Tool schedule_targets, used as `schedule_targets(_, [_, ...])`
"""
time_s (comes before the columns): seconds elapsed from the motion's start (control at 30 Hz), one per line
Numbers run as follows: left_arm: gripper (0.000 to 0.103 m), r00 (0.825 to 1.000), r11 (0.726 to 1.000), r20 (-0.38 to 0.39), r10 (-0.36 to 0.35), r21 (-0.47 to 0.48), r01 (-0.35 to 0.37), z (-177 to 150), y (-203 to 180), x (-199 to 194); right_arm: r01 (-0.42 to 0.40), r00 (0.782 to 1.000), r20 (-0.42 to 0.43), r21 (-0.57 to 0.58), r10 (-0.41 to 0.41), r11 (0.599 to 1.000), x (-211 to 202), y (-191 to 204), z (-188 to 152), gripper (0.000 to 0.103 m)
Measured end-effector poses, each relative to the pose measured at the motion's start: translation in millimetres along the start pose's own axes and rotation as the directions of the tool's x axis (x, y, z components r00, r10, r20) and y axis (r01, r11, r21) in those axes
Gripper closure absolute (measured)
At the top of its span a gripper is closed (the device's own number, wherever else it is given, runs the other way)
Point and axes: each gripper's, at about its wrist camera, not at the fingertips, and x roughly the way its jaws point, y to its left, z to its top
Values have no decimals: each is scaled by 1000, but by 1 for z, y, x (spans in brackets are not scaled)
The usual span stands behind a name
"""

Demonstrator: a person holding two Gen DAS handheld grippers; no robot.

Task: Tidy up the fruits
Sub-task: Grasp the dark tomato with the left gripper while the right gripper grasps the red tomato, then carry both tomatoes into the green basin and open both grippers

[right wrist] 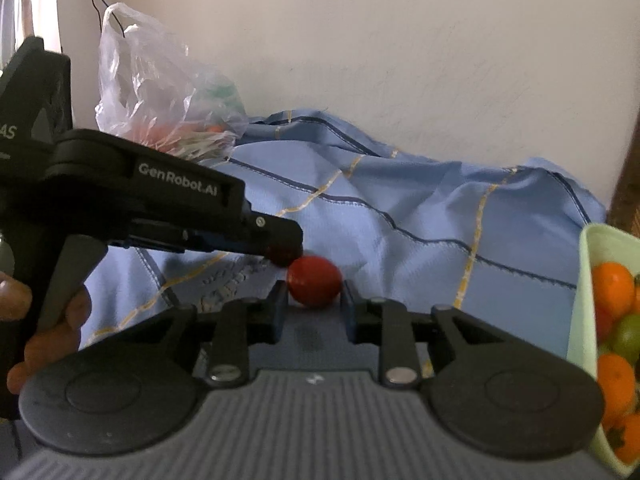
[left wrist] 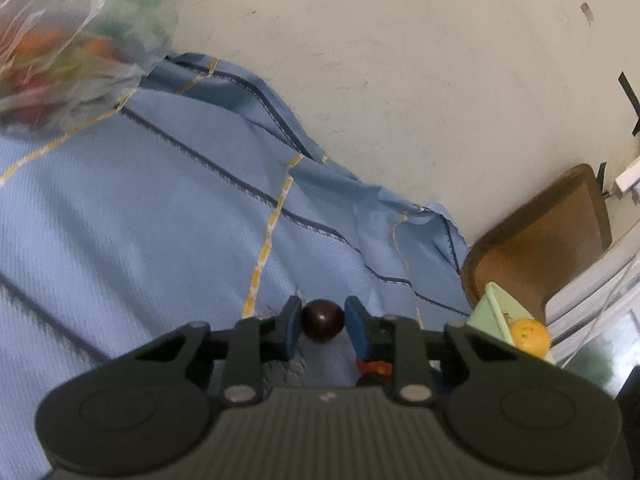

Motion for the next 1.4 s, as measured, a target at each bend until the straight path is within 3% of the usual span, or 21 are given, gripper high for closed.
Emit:
schedule_targets(0.3, [79, 990, 991, -51, -130, -34, 128, -53, -20, -31, -17, 1000, 2, 8, 17, 1000, -56, -10, -35, 72])
schedule_targets(0.47, [79, 976, 979, -84, -201, -35, 199, -66, -43, -41, -11, 998, 66, 49, 8, 999, -100, -16, -60, 72])
schedule_targets(0.57, [79, 968, 973, -103, -229, 12, 231, -66, -69, -41, 10, 993, 117, 85, -20, 996, -121, -22, -73, 72])
schedule_targets(0.67, [79, 960, 964, -127, -249, 67, 259, -65, -101, -34, 53, 981, 181, 117, -73, 992, -142, -34, -79, 72])
schedule_targets(0.8, [79, 957, 949, -132, -257, 152, 276, -56, -148, -14, 150, 944, 270, 156, -188, 976, -165, -62, -72, 72])
schedule_targets(1.0, [78, 971, 937, -134, -200, 264, 230, -54, -193, 29, 279, 906, 257, 232, -335, 932, -155, -115, -63, 71])
schedule_targets(1.13, [78, 981, 936, -137, -140, 306, 176, -62, -206, 55, 271, 897, 267, 295, -352, 916, -145, -137, -70, 66])
schedule_targets(1.17, [75, 982, 934, -135, -129, 317, 166, -64, -208, 58, 265, 898, 266, 307, -350, 914, -144, -141, -72, 54])
schedule_targets(1.2, [69, 984, 931, -132, -119, 330, 156, -67, -210, 62, 260, 898, 267, 318, -350, 912, -146, -144, -73, 51])
schedule_targets(1.27, [60, 988, 926, -114, -100, 352, 134, -69, -213, 64, 270, 878, 304, 322, -369, 907, -152, -148, -73, 51])
schedule_targets(1.4, [57, 994, 927, -75, -82, 360, 104, -70, -212, 58, 258, 851, 336, 403, -404, 878, -166, -162, -76, 51])
